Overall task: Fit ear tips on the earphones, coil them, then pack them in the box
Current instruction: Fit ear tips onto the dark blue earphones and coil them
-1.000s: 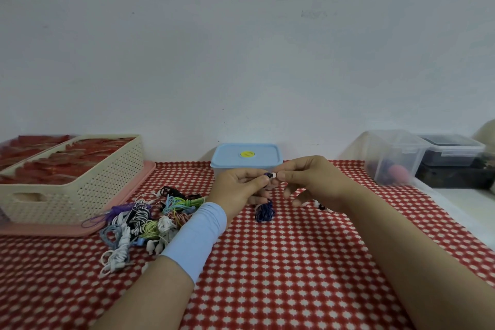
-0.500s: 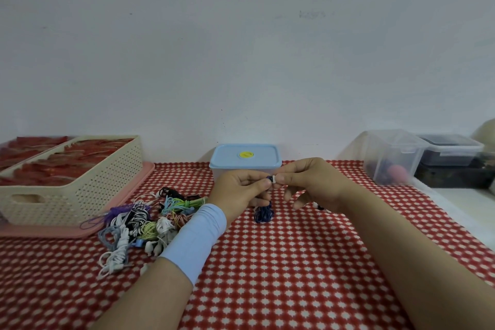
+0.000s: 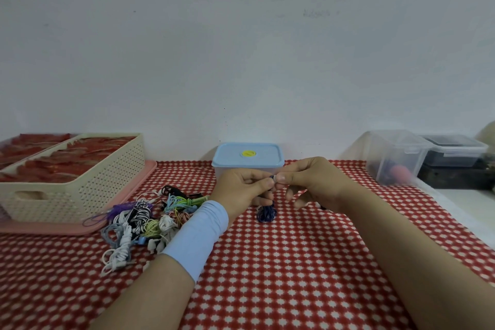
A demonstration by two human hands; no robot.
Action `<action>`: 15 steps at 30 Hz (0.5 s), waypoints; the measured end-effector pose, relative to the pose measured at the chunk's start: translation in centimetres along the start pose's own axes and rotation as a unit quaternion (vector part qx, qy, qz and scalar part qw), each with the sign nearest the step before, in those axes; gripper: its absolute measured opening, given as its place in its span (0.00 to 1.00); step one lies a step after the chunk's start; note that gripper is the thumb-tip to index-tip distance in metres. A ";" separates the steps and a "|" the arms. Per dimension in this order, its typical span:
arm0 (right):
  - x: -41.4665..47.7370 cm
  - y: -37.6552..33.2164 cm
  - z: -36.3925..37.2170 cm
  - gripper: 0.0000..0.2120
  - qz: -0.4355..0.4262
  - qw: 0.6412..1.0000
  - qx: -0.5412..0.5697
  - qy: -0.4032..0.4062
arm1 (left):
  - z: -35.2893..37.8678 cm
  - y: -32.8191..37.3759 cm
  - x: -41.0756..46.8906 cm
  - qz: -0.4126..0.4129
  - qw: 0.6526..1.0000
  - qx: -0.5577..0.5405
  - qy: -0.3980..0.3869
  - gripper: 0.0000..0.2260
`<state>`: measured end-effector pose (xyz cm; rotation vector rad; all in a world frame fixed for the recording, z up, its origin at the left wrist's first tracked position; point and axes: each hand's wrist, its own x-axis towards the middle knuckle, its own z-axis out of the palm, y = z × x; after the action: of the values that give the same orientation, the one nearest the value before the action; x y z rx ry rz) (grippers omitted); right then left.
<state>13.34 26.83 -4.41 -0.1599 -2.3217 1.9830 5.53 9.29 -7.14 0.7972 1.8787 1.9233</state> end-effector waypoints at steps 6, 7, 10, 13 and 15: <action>0.2 0.4 0.0 0.04 0.015 1.000 -0.002 -0.001 | 0.2 0.0 -0.1 0.006 0.999 0.042 0.015 0.05; 0.2 0.5 0.1 0.04 0.020 1.000 -0.001 -0.002 | 0.3 -0.1 -0.1 0.004 0.999 0.048 0.016 0.05; 0.2 0.4 0.2 0.06 0.016 1.000 0.014 0.007 | 0.6 0.0 -0.1 0.002 0.999 0.028 0.033 0.04; 0.0 -0.1 0.0 0.07 -0.005 1.000 -0.008 0.018 | 0.8 0.2 -0.1 -0.008 0.999 0.001 0.048 0.04; -0.2 -0.3 -0.2 0.06 -0.021 0.999 -0.033 0.018 | 0.7 0.2 -0.2 -0.020 0.999 -0.007 0.049 0.04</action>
<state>13.55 26.96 -4.08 -0.1469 -2.3488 1.8708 6.12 9.74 -7.02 0.6669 1.9199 1.9836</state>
